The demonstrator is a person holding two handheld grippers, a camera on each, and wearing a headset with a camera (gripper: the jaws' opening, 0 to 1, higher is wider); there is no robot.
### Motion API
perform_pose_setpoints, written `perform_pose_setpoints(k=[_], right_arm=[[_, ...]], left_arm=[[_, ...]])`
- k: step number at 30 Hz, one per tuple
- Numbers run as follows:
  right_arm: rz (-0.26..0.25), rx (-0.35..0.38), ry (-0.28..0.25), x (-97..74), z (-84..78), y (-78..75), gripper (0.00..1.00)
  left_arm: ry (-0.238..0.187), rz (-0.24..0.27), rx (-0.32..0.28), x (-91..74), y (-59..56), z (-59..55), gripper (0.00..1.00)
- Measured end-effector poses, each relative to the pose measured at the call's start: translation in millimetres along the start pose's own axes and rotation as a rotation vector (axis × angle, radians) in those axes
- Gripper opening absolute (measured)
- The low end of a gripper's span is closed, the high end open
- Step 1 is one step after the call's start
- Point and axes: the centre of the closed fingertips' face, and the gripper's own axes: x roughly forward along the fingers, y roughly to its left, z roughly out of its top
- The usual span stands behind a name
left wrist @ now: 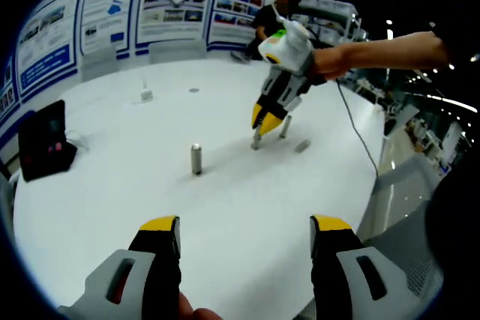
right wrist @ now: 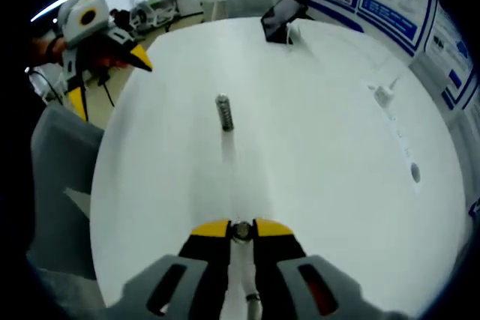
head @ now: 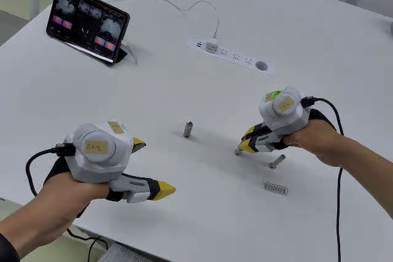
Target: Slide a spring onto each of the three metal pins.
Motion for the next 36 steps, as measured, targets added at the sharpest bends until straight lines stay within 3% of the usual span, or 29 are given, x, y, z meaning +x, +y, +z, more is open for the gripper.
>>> perform_pose_setpoints(k=[17, 29, 36], right_arm=[[0.011, 0.025, 0.041, 16.2, -12.8, 3.5, 0.17], [-0.027, 0.040, 0.042, -0.6, -16.6, 7.5, 0.34], [-0.070, 0.065, 0.004, -10.9, -16.8, 11.6, 0.44]], left_arm=[[0.001, 0.008, -0.007, -1.5, 2.3, -2.9, 0.71], [-0.012, -0.007, 0.002, 0.9, -1.5, 3.1, 0.71], [-0.009, -0.020, 0.021, 2.1, -5.7, 5.3, 0.72]])
